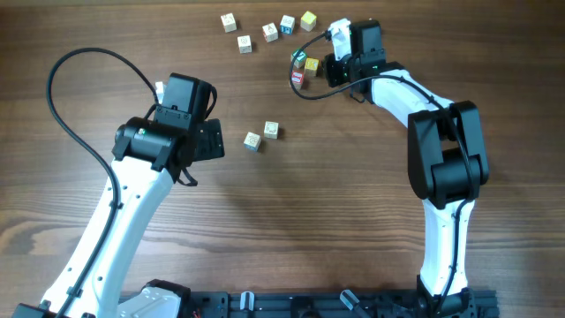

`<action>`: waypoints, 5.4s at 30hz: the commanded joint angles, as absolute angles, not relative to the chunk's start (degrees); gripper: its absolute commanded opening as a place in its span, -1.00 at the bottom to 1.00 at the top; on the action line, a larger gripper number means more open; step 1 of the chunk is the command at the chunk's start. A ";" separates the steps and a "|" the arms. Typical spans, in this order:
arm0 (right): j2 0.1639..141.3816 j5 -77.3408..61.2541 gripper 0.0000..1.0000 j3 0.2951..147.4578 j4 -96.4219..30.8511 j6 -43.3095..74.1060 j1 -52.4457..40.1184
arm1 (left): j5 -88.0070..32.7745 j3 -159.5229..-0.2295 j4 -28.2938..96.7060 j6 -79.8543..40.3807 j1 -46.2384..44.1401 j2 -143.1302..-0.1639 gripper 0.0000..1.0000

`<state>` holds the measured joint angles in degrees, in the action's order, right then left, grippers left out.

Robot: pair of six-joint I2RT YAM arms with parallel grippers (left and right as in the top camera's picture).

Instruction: Form a circle

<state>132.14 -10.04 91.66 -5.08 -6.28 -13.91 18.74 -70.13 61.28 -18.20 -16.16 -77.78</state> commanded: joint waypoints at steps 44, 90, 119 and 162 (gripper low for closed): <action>110.26 -5.61 -0.83 72.97 -29.15 43.97 -32.36 | 18.48 -70.52 61.14 -18.92 -16.01 -77.52 1.00; 108.60 2.63 0.07 65.47 -14.24 41.54 -35.92 | 18.48 -70.52 61.12 -18.92 -16.01 -77.52 1.00; 127.81 2.13 0.88 102.41 -22.28 12.25 -22.46 | 18.48 -70.52 61.12 -18.92 -16.01 -77.52 1.00; 111.79 -7.55 -0.68 100.79 -57.95 23.88 -24.58 | 18.48 -70.52 61.12 -18.92 -16.01 -77.54 1.00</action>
